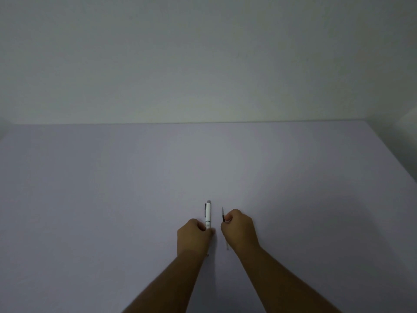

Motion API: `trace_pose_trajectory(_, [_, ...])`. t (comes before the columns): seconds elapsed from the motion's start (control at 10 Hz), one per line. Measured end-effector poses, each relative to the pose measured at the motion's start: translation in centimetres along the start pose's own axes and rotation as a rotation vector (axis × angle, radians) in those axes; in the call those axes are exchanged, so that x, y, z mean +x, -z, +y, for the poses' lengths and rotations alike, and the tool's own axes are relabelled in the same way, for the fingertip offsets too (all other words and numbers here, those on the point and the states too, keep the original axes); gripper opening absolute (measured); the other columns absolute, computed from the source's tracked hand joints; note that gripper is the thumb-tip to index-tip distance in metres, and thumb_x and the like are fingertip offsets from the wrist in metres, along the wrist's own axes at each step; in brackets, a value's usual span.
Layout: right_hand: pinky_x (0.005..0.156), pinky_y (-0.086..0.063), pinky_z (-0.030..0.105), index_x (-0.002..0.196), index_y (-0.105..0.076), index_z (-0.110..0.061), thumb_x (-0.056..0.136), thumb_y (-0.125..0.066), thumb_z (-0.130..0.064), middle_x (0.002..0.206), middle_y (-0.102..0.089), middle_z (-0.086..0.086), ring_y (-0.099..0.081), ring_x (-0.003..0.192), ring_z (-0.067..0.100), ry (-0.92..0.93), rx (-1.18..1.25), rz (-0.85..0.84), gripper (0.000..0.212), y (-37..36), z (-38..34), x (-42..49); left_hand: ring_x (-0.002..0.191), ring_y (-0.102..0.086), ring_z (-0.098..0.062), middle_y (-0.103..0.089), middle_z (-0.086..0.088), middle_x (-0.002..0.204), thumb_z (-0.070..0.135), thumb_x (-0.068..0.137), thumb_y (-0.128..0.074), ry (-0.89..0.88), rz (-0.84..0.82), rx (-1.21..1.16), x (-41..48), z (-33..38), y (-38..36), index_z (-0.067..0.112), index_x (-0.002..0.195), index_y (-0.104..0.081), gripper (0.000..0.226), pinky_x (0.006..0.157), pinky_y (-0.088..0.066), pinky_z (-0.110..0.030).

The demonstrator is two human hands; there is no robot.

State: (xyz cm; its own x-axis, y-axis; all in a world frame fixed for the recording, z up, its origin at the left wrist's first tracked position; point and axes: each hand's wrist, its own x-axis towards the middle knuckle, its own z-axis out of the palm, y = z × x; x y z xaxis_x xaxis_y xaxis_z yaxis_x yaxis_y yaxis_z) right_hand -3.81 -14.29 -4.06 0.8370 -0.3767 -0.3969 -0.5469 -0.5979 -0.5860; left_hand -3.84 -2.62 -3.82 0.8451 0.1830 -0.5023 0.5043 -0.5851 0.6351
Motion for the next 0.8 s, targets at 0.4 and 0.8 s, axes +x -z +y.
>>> trace_pose_trajectory(0.4, [0.062,-0.042,0.022,0.093,-0.064,-0.010,0.081,-0.058,-0.015,0.093,-0.070,0.008,-0.064,0.081,0.022,-0.014,0.035,0.001,0.015,0.1,-0.2,-0.2,0.055,-0.051,-0.005,-0.055,0.006,0.064,0.034,0.081,-0.069,-0.002,-0.008,0.024,0.2,0.0,0.3,0.015,0.080,-0.059,0.021,0.046,-0.035,-0.014])
trace_pose_trajectory(0.8, [0.065,-0.044,0.029,0.093,-0.060,-0.009,0.091,-0.045,-0.018,0.095,-0.067,0.011,-0.062,0.086,0.026,0.007,0.013,0.084,0.018,0.5,-0.1,-0.5,0.070,-0.057,-0.010,-0.061,0.000,0.081,0.036,0.088,-0.058,-0.036,0.059,0.023,-0.1,0.2,1.2,0.009,0.097,-0.060,0.029,0.056,-0.045,-0.020])
